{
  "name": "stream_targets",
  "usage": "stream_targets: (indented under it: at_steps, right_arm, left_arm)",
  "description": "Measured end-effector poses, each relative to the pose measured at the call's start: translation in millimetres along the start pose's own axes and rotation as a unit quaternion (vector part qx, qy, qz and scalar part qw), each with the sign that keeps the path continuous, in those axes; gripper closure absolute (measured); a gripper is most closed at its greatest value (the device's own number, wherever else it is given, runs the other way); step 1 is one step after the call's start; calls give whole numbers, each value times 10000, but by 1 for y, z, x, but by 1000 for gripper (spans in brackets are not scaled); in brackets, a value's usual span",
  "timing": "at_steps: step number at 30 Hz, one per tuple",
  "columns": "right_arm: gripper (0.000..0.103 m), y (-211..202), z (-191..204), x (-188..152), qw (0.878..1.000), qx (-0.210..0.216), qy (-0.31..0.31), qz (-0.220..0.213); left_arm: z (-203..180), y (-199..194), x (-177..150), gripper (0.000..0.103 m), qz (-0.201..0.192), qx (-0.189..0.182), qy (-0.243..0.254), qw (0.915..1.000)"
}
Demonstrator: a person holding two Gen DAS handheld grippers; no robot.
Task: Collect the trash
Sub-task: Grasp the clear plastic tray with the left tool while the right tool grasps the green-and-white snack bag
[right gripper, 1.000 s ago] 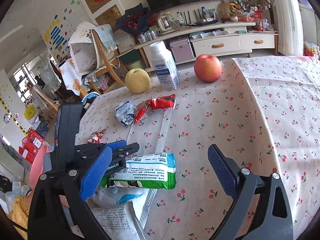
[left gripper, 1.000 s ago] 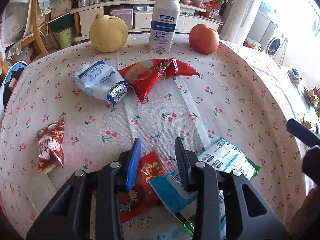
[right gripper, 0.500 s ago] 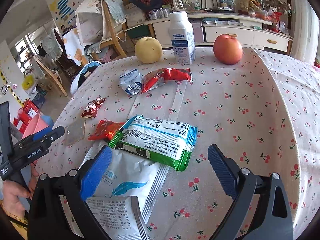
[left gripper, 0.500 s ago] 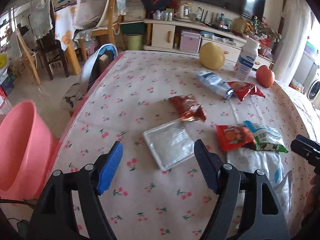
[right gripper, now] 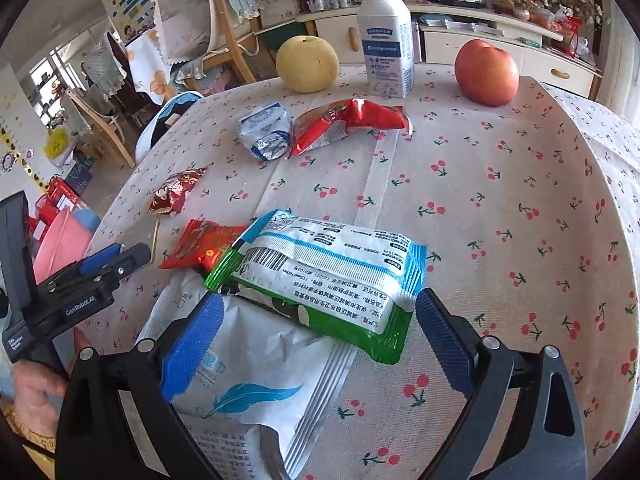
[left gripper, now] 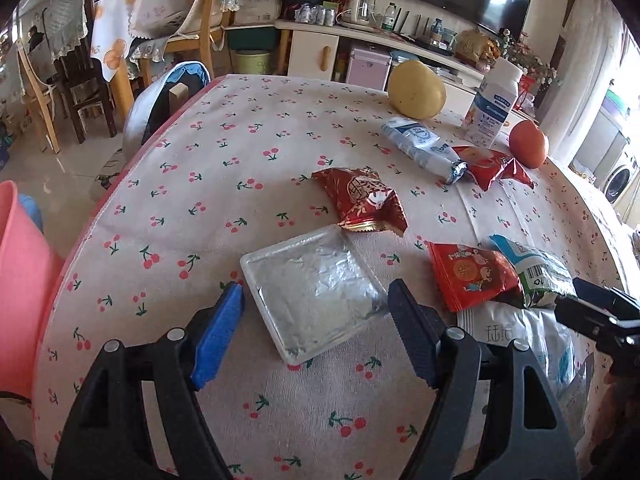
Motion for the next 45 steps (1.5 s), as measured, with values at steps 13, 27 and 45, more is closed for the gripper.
stream_targets:
  at_steps: [13, 27, 45]
  right_arm:
    - [6, -28, 36, 0, 9962, 802, -295, -196]
    - [6, 28, 16, 13, 9898, -114, -1414, -133]
    - [39, 35, 19, 15, 9897, -266, -1386, -223]
  left_arm:
    - [-6, 10, 4, 32, 6, 348, 281, 9990]
    - [1, 3, 3, 38, -33, 350, 374, 9987]
    - [24, -22, 24, 38, -517, -83, -190, 9984]
Point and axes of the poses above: each gripper's, at about its wrist camera, not at the fingertips, and y roughly the way its jaws point, z to its left, x to its top, the point moved 5 cm from there along y, roughly the way its jaws point, and after that the axes turned 13 degrees about -z, right-handed, at the moved point
